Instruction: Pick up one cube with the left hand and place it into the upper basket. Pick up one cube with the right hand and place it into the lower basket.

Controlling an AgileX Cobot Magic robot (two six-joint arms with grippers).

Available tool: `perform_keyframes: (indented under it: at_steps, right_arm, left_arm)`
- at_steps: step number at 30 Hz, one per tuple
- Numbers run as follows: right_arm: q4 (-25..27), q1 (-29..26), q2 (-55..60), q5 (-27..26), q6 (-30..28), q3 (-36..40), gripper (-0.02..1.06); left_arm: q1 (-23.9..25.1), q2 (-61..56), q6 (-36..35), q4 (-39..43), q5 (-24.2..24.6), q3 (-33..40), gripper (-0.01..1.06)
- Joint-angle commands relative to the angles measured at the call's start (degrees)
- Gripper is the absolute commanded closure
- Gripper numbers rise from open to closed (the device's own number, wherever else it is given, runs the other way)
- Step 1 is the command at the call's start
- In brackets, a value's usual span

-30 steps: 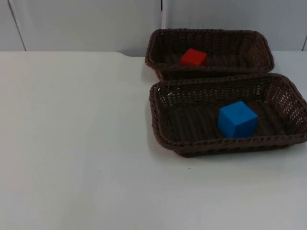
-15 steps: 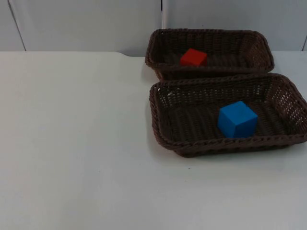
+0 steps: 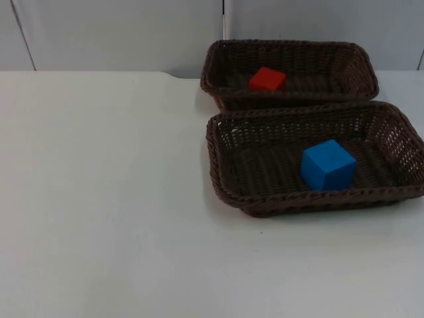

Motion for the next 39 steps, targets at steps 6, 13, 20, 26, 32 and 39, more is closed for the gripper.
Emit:
perform_keyframes:
  at_steps: [6, 13, 20, 26, 32, 39]
  right_arm:
    - [0.0, -8.4, -0.1, -0.6, -0.3, 0.0, -0.01]
    - [0.0, -15.4, -0.1, -0.6, -0.3, 0.0, -0.01]
    - [0.0, -19.3, -0.1, -0.6, -0.3, 0.0, -0.01]
    - [0.0, -19.8, -0.1, -0.6, -0.3, 0.0, -0.01]
    - [0.0, -19.8, -0.1, -0.6, -0.3, 0.0, -0.01]
    - [0.0, -19.8, -0.1, -0.6, -0.3, 0.0, -0.01]
  left_arm:
    - [-0.1, -0.2, -0.4, -0.2, 0.2, 0.1, 0.00]
    - [-0.1, -0.2, -0.4, -0.2, 0.2, 0.1, 0.00]
    - [-0.1, -0.2, -0.4, -0.2, 0.2, 0.1, 0.00]
    - [-0.1, -0.2, -0.4, -0.2, 0.2, 0.1, 0.00]
    - [-0.1, -0.2, -0.4, -0.2, 0.2, 0.1, 0.00]
    - [-0.1, -0.2, -0.4, -0.2, 0.2, 0.1, 0.00]
